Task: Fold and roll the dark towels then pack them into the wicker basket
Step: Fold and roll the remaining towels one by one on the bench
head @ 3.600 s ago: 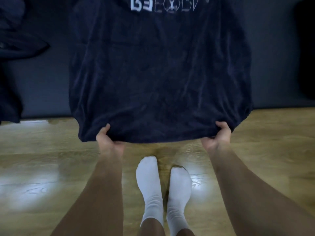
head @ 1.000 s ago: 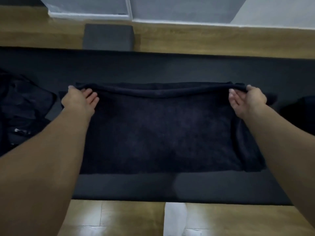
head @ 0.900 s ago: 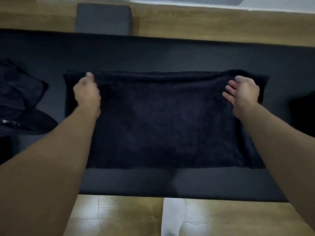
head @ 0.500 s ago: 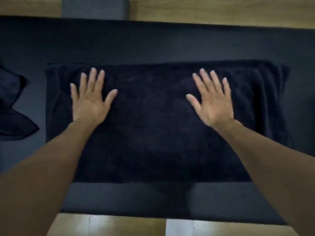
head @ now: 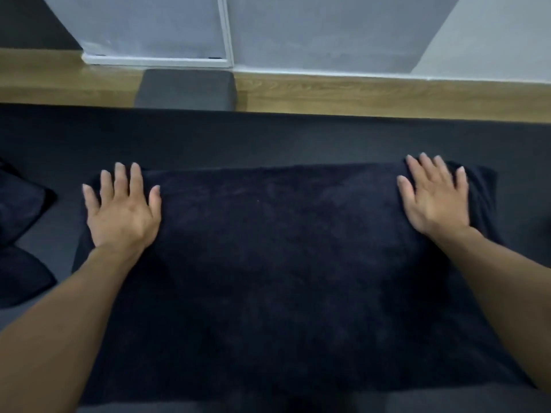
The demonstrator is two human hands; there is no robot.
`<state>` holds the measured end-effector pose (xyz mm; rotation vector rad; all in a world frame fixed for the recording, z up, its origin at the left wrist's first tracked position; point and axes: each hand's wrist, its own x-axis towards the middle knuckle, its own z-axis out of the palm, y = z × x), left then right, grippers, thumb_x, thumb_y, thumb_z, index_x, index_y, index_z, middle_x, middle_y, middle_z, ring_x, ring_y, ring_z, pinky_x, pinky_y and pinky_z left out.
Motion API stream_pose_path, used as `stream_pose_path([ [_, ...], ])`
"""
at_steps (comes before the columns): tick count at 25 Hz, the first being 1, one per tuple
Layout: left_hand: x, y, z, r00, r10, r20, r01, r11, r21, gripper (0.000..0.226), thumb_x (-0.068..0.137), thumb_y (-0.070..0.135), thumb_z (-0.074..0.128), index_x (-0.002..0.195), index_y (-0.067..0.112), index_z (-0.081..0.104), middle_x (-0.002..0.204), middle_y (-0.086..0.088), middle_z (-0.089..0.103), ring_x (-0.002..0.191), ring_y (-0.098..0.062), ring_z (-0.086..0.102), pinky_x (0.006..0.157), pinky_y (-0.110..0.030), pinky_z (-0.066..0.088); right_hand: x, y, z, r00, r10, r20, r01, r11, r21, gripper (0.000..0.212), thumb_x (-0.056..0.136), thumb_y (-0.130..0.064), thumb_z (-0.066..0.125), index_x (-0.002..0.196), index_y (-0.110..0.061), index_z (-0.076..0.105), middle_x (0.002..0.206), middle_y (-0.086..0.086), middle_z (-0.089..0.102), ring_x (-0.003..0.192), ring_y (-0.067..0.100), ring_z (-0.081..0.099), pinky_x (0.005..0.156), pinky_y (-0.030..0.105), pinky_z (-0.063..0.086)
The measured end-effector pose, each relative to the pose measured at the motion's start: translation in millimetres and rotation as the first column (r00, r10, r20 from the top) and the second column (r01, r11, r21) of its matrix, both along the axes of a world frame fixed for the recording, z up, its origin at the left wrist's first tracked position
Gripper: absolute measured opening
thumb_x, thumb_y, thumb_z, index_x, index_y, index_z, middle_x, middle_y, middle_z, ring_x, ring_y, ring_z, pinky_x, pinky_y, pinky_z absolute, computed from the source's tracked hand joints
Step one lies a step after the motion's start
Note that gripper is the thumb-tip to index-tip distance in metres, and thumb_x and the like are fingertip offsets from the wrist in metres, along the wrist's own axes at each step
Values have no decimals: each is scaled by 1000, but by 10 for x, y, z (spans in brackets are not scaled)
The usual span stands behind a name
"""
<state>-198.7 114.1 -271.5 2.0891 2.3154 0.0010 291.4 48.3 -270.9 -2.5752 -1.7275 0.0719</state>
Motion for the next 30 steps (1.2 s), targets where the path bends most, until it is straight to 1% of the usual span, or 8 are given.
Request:
stream_pose_path([
  [3,606,-411,77,977,-199,80,189,975,120,59,105,38,33,153,4,27,159,-23,22,147,-41,21,118,-61,11,-498,-243,30,992,107,-66,-103,993,65,61,101,-50,22,154,-21,27,163,4,18,151,24,12,119,55,0],
  [5,994,-819,-4,936,-333,113,327,942,70,62,104,48,26,155,11,25,162,-14,21,149,-34,19,121,-54,9,-760,-609,-37,976,209,-65,-209,978,17,60,101,-54,19,155,-29,20,164,-5,11,152,17,5,121,47,-4],
  [9,1054,-1072,-123,961,-269,59,270,963,-17,71,99,60,7,158,21,11,165,0,10,153,-25,3,123,-48,-1,-179,-1205,-71,991,124,-48,-125,991,-35,70,95,-60,7,157,-27,15,164,-5,10,152,15,5,123,38,1],
  [13,1194,-1094,-4,982,-146,121,162,978,-132,72,98,59,5,158,20,2,166,-3,-3,152,-30,-6,120,-58,-3,197,-1281,191,995,94,-33,-98,981,-169,64,102,-50,14,157,-17,11,165,1,7,152,17,4,122,38,0],
  [18,1386,-1439,-47,871,-488,53,490,871,-35,66,102,55,10,157,18,19,164,-7,18,151,-29,13,122,-54,7,-288,-1765,32,986,156,-56,-158,986,-43,64,99,-54,18,156,-22,20,163,-1,14,151,19,11,123,39,4],
  [23,935,-1567,-90,910,-407,78,407,913,11,70,99,57,9,156,18,24,162,-5,23,150,-29,18,122,-50,10,-106,-1867,133,998,-17,-53,12,995,-96,70,97,-53,8,156,-17,18,164,3,12,152,20,8,123,44,2],
  [27,472,-1919,-28,937,-337,88,339,941,-9,64,100,53,17,154,21,30,161,-5,29,149,-29,24,121,-51,15,-1431,-1826,44,929,365,-65,-368,929,-42,63,99,-54,19,155,-24,24,163,0,19,150,22,15,121,52,10],
  [30,26,-1937,-27,965,-253,77,256,966,-37,64,100,55,15,156,26,24,163,-1,23,151,-27,18,123,-48,11,-1431,-1836,-33,879,476,14,-475,879,-34,64,100,-56,16,151,-22,35,158,1,33,146,23,29,118,50,20],
])
